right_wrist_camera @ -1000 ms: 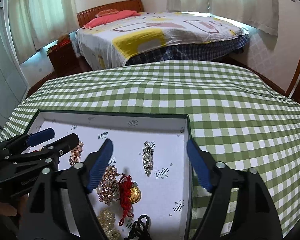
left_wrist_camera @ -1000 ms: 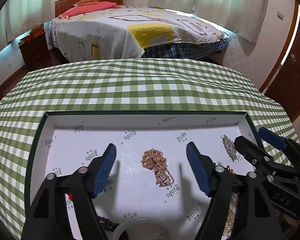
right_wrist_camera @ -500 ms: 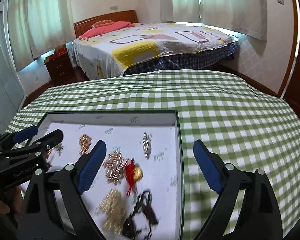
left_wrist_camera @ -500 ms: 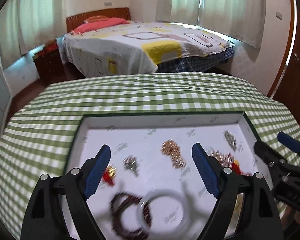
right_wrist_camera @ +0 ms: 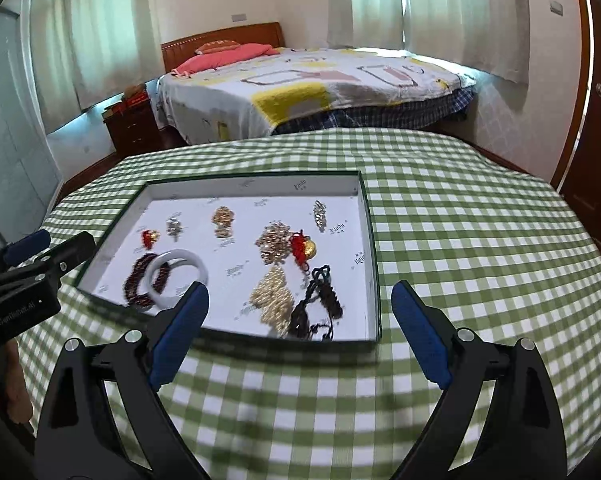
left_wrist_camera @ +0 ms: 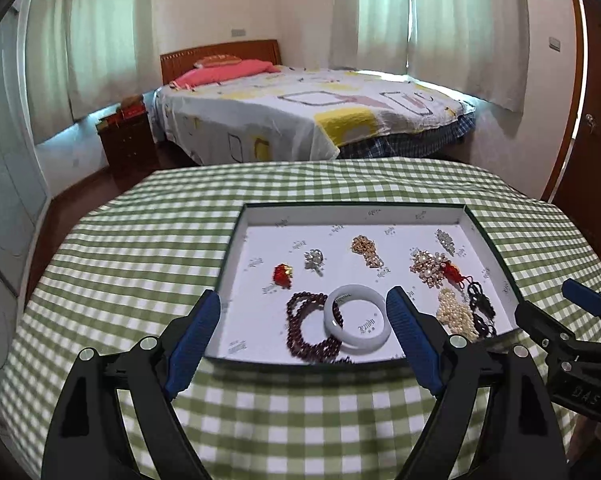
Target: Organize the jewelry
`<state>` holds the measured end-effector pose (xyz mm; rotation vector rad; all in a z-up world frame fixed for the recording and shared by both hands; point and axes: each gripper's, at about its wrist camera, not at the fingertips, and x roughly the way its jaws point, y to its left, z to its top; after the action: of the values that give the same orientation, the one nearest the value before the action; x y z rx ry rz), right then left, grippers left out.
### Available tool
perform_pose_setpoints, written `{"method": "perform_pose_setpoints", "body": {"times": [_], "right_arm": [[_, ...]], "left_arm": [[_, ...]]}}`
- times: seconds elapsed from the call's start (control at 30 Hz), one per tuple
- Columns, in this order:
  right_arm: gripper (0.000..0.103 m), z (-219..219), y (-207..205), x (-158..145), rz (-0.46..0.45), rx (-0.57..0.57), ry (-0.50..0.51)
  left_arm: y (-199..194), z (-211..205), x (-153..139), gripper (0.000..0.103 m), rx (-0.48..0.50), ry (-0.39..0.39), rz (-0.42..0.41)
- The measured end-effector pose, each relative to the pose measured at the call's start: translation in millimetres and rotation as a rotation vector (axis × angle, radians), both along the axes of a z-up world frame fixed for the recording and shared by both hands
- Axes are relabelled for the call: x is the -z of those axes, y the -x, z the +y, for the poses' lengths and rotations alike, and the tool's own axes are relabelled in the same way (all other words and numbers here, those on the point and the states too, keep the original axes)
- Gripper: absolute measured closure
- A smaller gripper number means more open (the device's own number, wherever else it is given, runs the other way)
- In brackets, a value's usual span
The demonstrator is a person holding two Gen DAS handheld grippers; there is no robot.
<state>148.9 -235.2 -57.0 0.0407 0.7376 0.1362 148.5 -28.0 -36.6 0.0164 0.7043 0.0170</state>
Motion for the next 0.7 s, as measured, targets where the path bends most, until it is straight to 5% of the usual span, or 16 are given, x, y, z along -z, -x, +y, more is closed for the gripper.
{"method": "perform_pose_setpoints", "body": {"times": [0.7], "right_arm": [[0.011, 9, 112, -96, -0.191, -0.048, 0.013]], "left_arm": [[113, 23, -80, 0.019, -0.072, 0.028, -0.148]]}}
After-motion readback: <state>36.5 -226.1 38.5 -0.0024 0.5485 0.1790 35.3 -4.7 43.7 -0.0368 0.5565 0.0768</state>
